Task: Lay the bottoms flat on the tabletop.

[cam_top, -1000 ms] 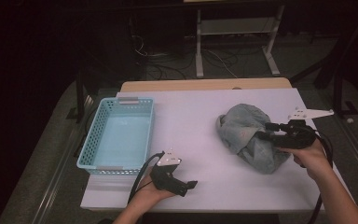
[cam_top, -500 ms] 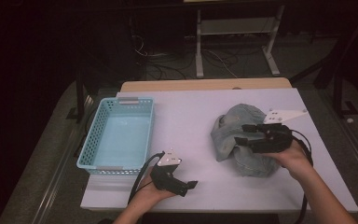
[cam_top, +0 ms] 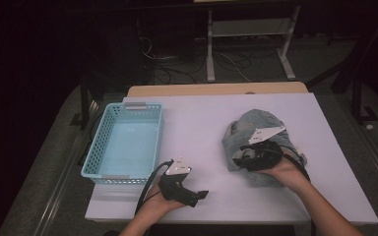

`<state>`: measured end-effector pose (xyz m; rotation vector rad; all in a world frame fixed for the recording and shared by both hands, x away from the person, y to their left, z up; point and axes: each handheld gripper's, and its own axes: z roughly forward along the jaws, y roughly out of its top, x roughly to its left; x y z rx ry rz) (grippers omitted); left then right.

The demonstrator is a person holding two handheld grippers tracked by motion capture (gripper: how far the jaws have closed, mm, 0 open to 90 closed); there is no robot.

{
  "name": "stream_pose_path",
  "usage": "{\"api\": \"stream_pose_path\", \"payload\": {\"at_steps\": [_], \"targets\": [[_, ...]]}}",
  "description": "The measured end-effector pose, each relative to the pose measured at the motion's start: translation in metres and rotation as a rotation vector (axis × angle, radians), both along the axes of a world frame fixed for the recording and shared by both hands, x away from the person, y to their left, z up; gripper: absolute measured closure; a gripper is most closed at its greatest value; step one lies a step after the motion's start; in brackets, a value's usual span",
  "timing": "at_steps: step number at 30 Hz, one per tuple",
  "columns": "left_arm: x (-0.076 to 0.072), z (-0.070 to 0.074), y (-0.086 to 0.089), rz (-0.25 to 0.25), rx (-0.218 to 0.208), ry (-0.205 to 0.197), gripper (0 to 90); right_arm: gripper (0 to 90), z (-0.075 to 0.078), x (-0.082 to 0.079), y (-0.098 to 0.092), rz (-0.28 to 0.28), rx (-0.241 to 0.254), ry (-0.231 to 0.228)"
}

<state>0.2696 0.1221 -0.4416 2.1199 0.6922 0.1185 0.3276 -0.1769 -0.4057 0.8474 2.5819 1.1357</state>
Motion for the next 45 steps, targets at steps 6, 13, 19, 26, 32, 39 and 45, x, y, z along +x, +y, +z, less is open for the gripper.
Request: {"api": "stream_pose_path", "payload": {"at_steps": [6,13,19,26,32,39,45], "targets": [[0.000,0.000,0.000,0.001,-0.003,0.001,1.4,68.6,-0.005,0.003,-0.002,-0.015,-0.019,0.021],[-0.001,0.000,0.000,0.000,-0.002,0.001,1.4,73.7,-0.006,0.004,-0.007,-0.014,-0.016,0.023],[0.000,0.000,0.000,0.001,-0.003,0.001,1.4,74.6,-0.006,0.005,-0.008,-0.013,-0.015,0.025],[-0.001,0.000,0.000,-0.001,-0.003,0.000,1.4,77.9,-0.002,0.004,-0.011,-0.026,0.000,0.008],[0.000,0.000,0.000,0.000,-0.004,0.000,1.4,80.6,0.006,0.004,-0.022,-0.060,0.051,-0.018],[0.000,0.000,0.000,-0.001,-0.002,0.000,1.4,81.8,0.016,0.003,-0.037,-0.095,0.104,-0.056],[0.000,0.000,0.000,-0.001,-0.004,0.002,1.4,82.2,0.023,0.003,-0.051,-0.127,0.144,-0.079]]}}
